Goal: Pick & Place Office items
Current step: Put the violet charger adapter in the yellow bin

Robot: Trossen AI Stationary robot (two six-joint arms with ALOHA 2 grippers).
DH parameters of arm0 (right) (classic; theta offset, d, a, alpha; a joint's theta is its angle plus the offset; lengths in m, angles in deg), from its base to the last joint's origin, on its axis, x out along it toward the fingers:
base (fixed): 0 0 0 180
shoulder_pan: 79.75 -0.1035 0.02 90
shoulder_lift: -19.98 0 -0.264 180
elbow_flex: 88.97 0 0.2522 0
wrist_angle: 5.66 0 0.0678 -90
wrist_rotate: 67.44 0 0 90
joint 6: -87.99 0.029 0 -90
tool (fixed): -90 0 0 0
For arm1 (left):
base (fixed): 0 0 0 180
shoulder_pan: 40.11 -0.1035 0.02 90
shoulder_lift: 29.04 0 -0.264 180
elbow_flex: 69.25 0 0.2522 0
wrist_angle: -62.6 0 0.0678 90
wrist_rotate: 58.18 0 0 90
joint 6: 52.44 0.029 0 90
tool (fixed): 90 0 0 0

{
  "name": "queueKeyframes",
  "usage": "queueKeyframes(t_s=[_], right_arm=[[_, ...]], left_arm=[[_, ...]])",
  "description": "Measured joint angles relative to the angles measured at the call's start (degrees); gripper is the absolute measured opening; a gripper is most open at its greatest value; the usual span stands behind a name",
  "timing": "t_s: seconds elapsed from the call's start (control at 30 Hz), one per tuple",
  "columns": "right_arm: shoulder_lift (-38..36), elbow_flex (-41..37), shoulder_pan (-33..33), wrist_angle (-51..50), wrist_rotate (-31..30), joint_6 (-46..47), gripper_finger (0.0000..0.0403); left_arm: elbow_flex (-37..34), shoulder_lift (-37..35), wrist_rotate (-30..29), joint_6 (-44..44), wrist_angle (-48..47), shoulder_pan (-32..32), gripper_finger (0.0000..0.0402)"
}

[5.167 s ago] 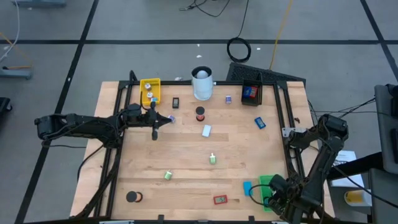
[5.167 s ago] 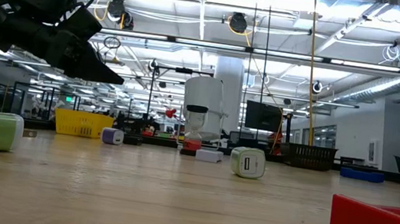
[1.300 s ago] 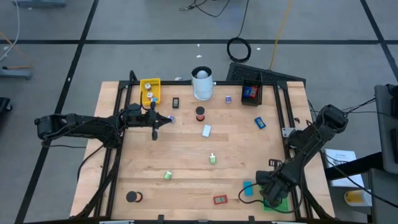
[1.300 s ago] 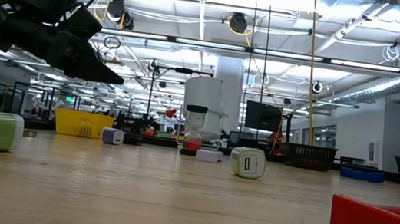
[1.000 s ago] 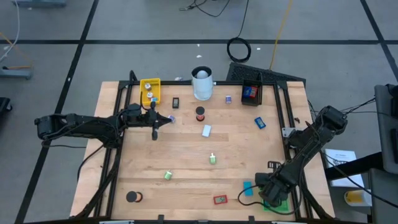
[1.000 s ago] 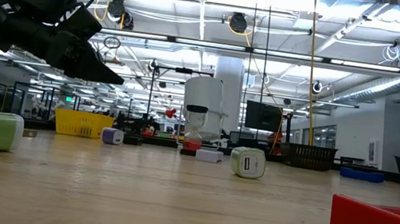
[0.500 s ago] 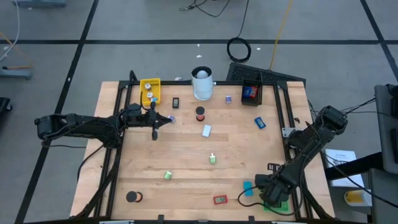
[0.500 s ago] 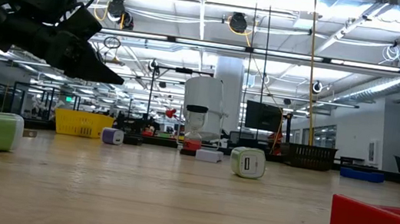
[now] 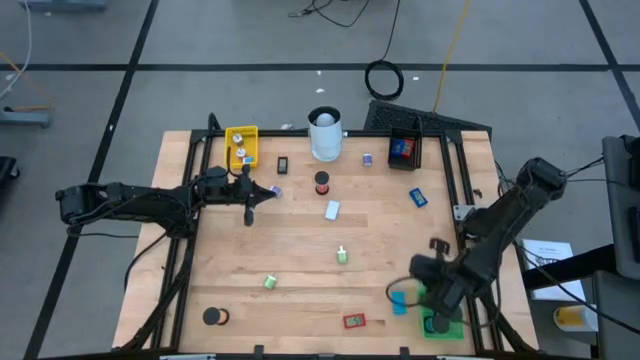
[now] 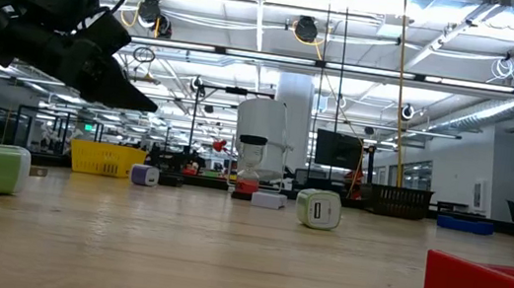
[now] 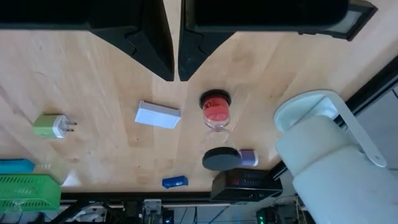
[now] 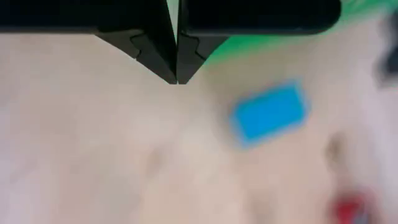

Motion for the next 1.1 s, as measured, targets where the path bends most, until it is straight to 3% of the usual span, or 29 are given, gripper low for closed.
queueKeyframes(t_s=[0.1, 0.2, 0.4, 0.53, 0.7, 0.8, 0.9, 1.1], right_arm=[[-0.8, -1.9, 4.6, 2.6, -9.9, -4.1, 0.0000], [-1.2, -7.5, 11.2, 14.6, -15.0, -13.0, 0.0000], [0.2, -20.6, 26.0, 56.4, -11.7, -35.8, 0.0001], [0.7, -22.8, 32.8, 72.9, -11.9, -50.7, 0.0003], [0.7, -22.9, 38.9, 83.3, -11.9, -60.5, 0.0003], [0.8, -22.9, 41.6, 85.7, -11.9, -61.6, 0.0003], [1.0, -22.9, 43.1, 88.2, -11.9, -62.0, 0.0004], [1.0, -22.9, 44.4, 91.3, -11.7, -64.2, 0.0004]], left_arm=[[0.0, 0.0, -2.2, 0.3, 0.0, 0.6, 0.0031], [0.0, 0.0, -5.2, 1.2, -0.4, 2.6, 0.0030], [0.0, 0.0, -11.3, -0.2, -3.0, 8.8, 0.0030], [0.0, 0.0, -15.2, -4.6, -6.1, 16.0, 0.0030], [4.4, 0.0, -22.4, -8.2, -14.4, 27.2, 0.0030], [8.4, 0.0, -31.2, -10.8, -22.8, 31.7, 0.0030], [12.5, 0.5, -39.7, -20.4, -30.8, 31.9, 0.0031], [19.0, 2.9, -40.4, -23.5, -41.7, 29.8, 0.0064]])
